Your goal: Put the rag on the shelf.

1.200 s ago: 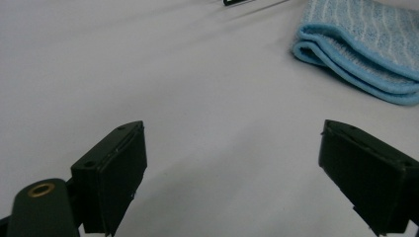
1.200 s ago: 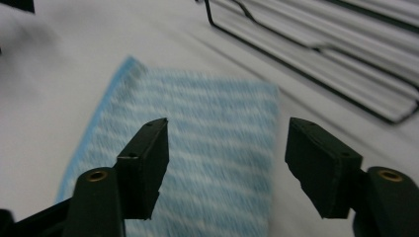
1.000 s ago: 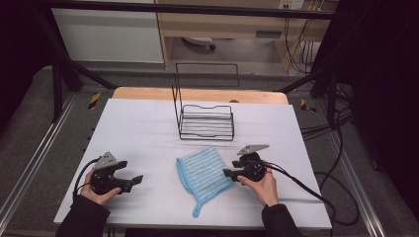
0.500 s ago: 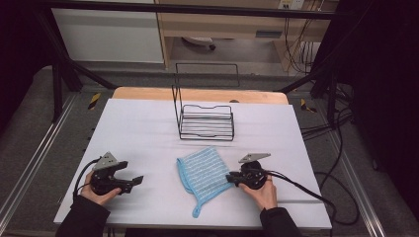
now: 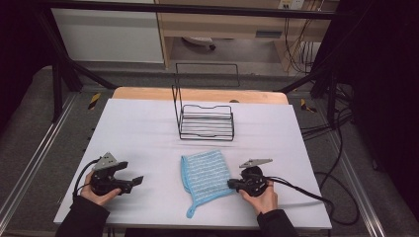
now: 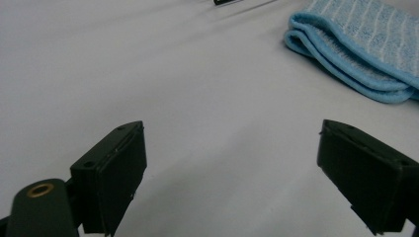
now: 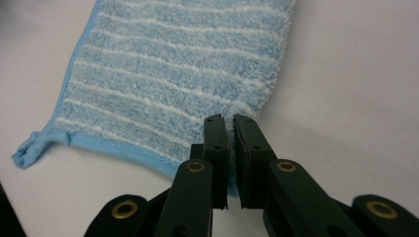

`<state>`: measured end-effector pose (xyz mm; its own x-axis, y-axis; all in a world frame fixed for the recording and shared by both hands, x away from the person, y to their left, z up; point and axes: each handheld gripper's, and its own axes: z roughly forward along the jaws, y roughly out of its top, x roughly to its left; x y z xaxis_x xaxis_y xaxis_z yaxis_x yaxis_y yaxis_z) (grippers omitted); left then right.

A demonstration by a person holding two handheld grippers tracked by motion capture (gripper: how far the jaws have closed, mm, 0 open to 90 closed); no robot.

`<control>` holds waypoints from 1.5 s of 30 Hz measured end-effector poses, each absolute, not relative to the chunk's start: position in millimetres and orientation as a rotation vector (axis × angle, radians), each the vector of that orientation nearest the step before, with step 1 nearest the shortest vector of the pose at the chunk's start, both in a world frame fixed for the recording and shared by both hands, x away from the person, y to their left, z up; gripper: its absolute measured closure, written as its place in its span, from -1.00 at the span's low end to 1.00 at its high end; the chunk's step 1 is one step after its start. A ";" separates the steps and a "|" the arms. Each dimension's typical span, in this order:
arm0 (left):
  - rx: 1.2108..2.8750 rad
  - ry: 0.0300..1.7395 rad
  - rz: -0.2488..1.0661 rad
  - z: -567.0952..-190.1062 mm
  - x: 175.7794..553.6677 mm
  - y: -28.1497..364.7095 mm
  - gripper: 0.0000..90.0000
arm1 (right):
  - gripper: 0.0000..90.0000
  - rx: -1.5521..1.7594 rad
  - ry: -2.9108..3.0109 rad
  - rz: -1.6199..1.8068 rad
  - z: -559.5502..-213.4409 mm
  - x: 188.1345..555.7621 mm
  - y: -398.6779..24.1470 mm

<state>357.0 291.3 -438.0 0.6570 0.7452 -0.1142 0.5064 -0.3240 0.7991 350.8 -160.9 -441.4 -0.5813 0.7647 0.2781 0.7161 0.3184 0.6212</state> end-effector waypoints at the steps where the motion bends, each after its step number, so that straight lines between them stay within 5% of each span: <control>1: 2.000 0.974 0.345 -438.0 356.9 291.1 -0.74 | 0.89 1.414 2.492 1.125 -441.4 348.0 -161.1; 18: 2.002 0.966 0.342 -437.3 355.5 289.7 -0.74 | 0.84 1.437 2.466 1.183 -444.9 318.5 -159.3; 32: 2.007 0.953 0.348 -432.6 355.8 282.9 -0.81 | -0.51 1.227 2.350 1.318 -433.5 339.6 -181.6; 45: 2.032 0.921 0.359 -416.1 362.2 258.7 -0.88 | -0.85 1.183 2.335 1.358 -429.3 364.6 -192.8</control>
<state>362.2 258.7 -416.1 0.6870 0.7222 -0.0808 0.4768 -0.3641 0.8001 364.6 -192.8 -429.3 -0.6624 0.7178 0.2145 0.5414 0.2608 0.7993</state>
